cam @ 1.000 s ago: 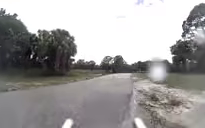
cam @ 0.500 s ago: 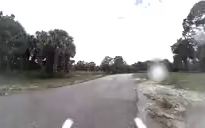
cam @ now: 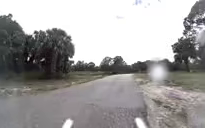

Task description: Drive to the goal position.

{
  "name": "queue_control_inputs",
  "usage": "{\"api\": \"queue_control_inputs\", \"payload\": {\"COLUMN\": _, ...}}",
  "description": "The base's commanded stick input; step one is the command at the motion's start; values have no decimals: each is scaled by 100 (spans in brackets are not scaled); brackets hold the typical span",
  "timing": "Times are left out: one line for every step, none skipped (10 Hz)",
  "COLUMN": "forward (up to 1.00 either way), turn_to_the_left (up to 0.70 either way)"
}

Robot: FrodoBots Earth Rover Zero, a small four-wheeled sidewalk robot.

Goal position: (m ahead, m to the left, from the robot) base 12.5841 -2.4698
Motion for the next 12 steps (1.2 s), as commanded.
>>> {"api": "queue_control_inputs", "payload": {"forward": 85, "turn_to_the_left": -34}}
{"api": "queue_control_inputs", "payload": {"forward": 85, "turn_to_the_left": -34}}
{"api": "queue_control_inputs", "payload": {"forward": 85, "turn_to_the_left": -34}}
{"api": "queue_control_inputs", "payload": {"forward": 85, "turn_to_the_left": -7}}
{"api": "queue_control_inputs", "payload": {"forward": 85, "turn_to_the_left": 0}}
{"api": "queue_control_inputs", "payload": {"forward": 85, "turn_to_the_left": 0}}
{"api": "queue_control_inputs", "payload": {"forward": 85, "turn_to_the_left": 0}}
{"api": "queue_control_inputs", "payload": {"forward": 85, "turn_to_the_left": 0}}
{"api": "queue_control_inputs", "payload": {"forward": 85, "turn_to_the_left": 0}}
{"api": "queue_control_inputs", "payload": {"forward": 85, "turn_to_the_left": 0}}
{"api": "queue_control_inputs", "payload": {"forward": 85, "turn_to_the_left": 0}}
{"api": "queue_control_inputs", "payload": {"forward": 85, "turn_to_the_left": 0}}
